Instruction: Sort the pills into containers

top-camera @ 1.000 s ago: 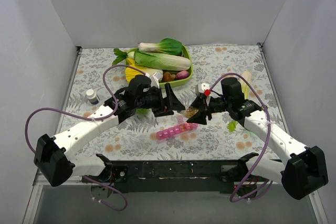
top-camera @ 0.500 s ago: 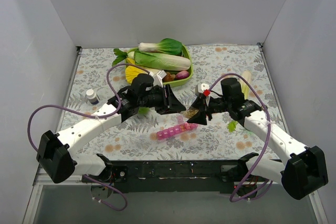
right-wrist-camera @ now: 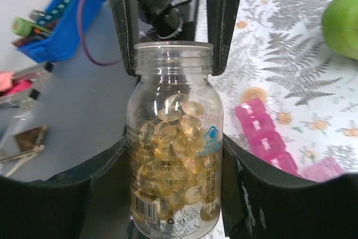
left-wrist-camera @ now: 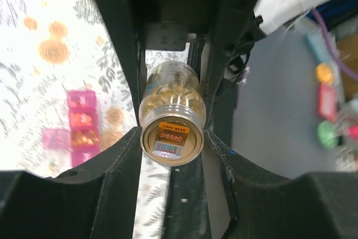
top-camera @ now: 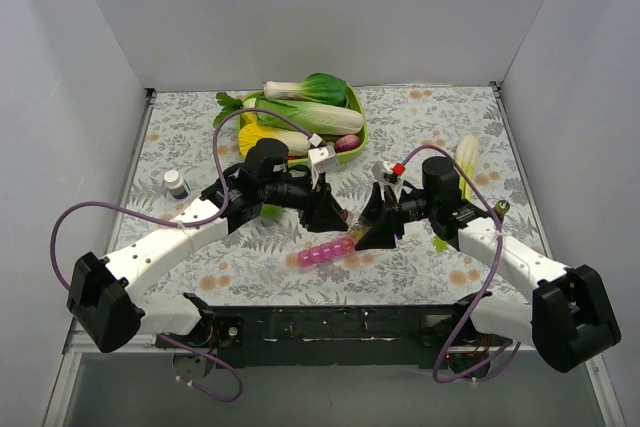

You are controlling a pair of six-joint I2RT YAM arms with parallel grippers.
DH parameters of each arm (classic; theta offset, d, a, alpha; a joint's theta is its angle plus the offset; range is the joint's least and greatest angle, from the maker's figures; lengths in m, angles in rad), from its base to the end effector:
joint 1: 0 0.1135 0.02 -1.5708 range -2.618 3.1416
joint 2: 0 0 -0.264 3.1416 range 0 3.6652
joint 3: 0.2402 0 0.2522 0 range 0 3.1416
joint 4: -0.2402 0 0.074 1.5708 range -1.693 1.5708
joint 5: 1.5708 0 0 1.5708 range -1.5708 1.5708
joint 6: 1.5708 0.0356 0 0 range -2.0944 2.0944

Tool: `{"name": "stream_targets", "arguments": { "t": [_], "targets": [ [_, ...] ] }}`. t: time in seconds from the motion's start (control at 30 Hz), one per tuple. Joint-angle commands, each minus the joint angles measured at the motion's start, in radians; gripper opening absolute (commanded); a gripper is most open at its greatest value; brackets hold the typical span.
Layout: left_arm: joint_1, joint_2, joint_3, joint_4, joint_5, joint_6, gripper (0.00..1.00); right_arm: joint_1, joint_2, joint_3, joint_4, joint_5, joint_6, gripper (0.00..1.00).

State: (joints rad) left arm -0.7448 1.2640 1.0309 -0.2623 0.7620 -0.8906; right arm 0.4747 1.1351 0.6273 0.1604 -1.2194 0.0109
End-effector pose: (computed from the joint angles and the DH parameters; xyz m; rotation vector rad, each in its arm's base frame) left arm 0.1894 -0.2080 0.3195 0.3916 2.4026 -1.6787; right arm 0.1919 0.1362 0.2568 -1.2319 1.5004 1.4759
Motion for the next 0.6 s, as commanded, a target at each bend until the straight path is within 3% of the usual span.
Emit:
{"name": "stream_targets", "arguments": {
  "t": [0.0,0.03,0.1,0.13,0.2,0.23,0.4,0.5,0.57],
  "targets": [
    [-0.019,-0.022,0.024,-0.014,0.131,0.424,0.16,0.010,0.028,-0.023,0.436,-0.141,0.330,0.01],
    [-0.018,-0.017,0.038,-0.024,0.123,0.433,0.22,0.012,0.026,-0.023,0.432,-0.143,0.330,0.01],
    [-0.001,-0.018,0.043,0.001,0.108,0.380,0.43,0.012,0.019,-0.031,0.430,-0.140,0.316,0.01],
    [0.010,-0.032,0.034,0.074,0.102,0.336,0.67,0.010,0.011,-0.032,0.424,-0.137,0.308,0.01],
    [0.050,-0.069,-0.028,0.159,0.089,0.180,0.80,0.010,0.002,-0.025,0.366,-0.131,0.250,0.01],
    [0.061,-0.118,-0.049,0.231,0.073,0.126,0.98,0.010,-0.006,-0.020,0.337,-0.126,0.220,0.01],
    [0.105,-0.232,-0.095,0.284,0.007,-0.103,0.98,0.010,-0.020,0.018,0.142,-0.097,0.048,0.01],
    [0.107,-0.259,-0.065,0.193,-0.099,-0.272,0.98,0.008,-0.026,0.054,0.043,-0.057,-0.058,0.01],
    [0.111,-0.240,-0.037,0.083,-0.173,-0.439,0.98,0.010,-0.032,0.095,-0.112,-0.014,-0.214,0.01]
  ]
}}
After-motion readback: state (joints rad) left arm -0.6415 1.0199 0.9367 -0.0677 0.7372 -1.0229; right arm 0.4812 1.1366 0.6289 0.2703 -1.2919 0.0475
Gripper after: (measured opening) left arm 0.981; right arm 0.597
